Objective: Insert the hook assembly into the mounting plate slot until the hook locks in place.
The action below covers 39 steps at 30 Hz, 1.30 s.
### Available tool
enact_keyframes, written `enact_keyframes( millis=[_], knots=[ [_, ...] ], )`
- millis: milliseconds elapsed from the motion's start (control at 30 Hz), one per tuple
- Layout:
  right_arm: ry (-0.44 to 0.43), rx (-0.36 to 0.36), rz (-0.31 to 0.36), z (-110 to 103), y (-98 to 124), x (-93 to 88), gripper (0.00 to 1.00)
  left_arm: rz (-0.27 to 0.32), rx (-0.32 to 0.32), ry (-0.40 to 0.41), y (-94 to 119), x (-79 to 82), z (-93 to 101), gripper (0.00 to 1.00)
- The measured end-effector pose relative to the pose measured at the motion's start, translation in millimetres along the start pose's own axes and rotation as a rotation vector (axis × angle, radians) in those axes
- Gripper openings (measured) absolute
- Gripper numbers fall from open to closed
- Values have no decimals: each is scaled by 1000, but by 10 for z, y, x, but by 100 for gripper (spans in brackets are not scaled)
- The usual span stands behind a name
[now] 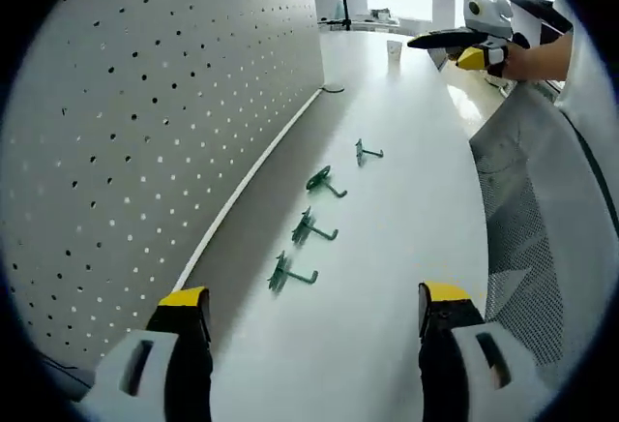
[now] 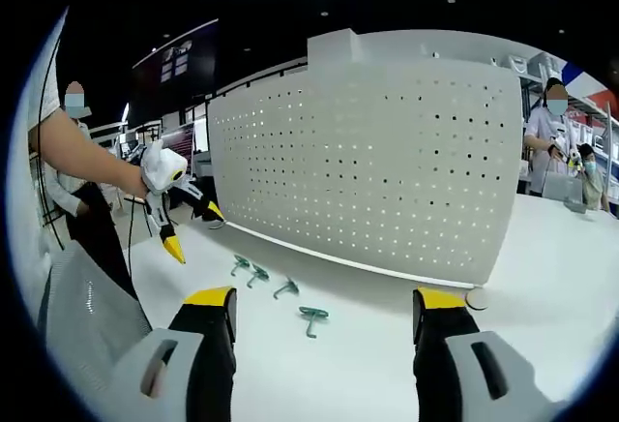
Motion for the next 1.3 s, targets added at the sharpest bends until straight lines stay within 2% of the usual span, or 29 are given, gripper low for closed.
enact_keyframes(
  millis=[333, 433, 533, 833, 1300],
  knots=[
    [6, 1, -5, 5, 11, -12, 72, -100, -67, -32, -210, -55, -66, 90],
    [6, -1, -6, 18, 15, -19, 72, -138, -75, -50, -264, -93, -83, 90],
    [3, -3, -8, 27, 18, -31, 72, -149, -85, -53, -317, -75, -83, 89],
    [-3, 2, -9, 24, 16, -35, 72, -225, -110, -103, -498, -165, -145, 86],
    [-9, 1, -17, 23, 31, -53, 71, -284, -124, -128, -670, -236, -226, 81]
  ],
)
Point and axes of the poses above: the point that each gripper's makers call its tool centre point, and the gripper's own axes: y roughly backward along the fingers, z roughly to its right, x roughly out of its top, the point moved 1 cm from there along y, roughly backward along the fingers, and after that the axes turned 14 degrees about y, right-handed, at the moved point
